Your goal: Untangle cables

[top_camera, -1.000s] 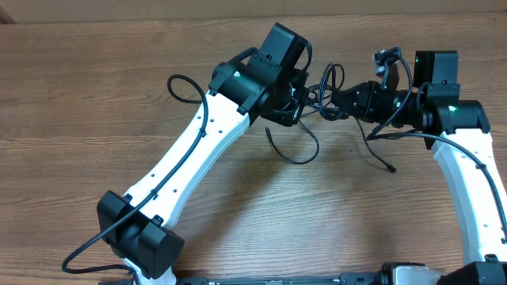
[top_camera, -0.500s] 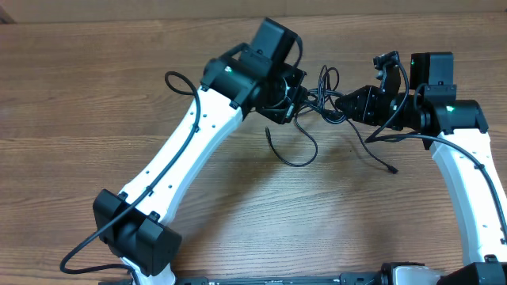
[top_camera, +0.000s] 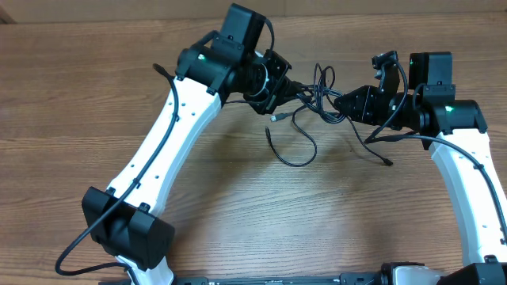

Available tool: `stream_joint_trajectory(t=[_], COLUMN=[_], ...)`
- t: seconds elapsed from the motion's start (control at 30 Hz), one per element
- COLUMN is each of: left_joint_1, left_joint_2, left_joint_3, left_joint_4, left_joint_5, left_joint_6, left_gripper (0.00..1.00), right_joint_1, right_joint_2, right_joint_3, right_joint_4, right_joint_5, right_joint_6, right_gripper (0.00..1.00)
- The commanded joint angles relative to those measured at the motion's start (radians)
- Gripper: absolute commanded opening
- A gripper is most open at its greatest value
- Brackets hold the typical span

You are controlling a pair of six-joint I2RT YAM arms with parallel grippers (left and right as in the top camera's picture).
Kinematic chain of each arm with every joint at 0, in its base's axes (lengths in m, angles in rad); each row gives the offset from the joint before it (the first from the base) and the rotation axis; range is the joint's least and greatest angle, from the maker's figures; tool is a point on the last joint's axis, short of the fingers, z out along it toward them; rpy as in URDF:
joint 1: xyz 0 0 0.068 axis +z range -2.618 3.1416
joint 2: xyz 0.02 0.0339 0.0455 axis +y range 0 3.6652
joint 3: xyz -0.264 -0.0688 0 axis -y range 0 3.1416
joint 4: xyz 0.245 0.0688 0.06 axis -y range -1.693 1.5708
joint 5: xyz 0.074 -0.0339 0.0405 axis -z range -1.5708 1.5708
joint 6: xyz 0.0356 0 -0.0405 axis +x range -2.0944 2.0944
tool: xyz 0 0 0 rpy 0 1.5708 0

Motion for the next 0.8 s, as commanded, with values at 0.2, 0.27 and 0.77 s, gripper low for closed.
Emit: stream_joint_trajectory(t=[0.2, 0.27, 0.77], left_joint_1=[0.100, 0.113, 0.146], left_joint_2=[-0.021, -0.021, -0.021], left_joint_3=[0.014, 0.014, 0.014], left_joint_4=[-0.007, -0.007, -0.026], left_joint_5=[0.121, 0.150, 0.244], left_joint_6=[0.240, 0.291, 0.648], left_gripper=[0.12, 0.15, 0.17], right_joint_1=[-0.024, -0.024, -0.024], right_joint_2=[-0.001, -0.001, -0.001], right_joint_3=[0.025, 0.025, 0.025], right_joint_4=[0.000, 0.000, 0.002], right_joint_5=[0.136, 0.135, 0.135], right_joint_6=[-0.001, -0.001, 0.000], right_gripper=[0.04, 0.04, 0.04])
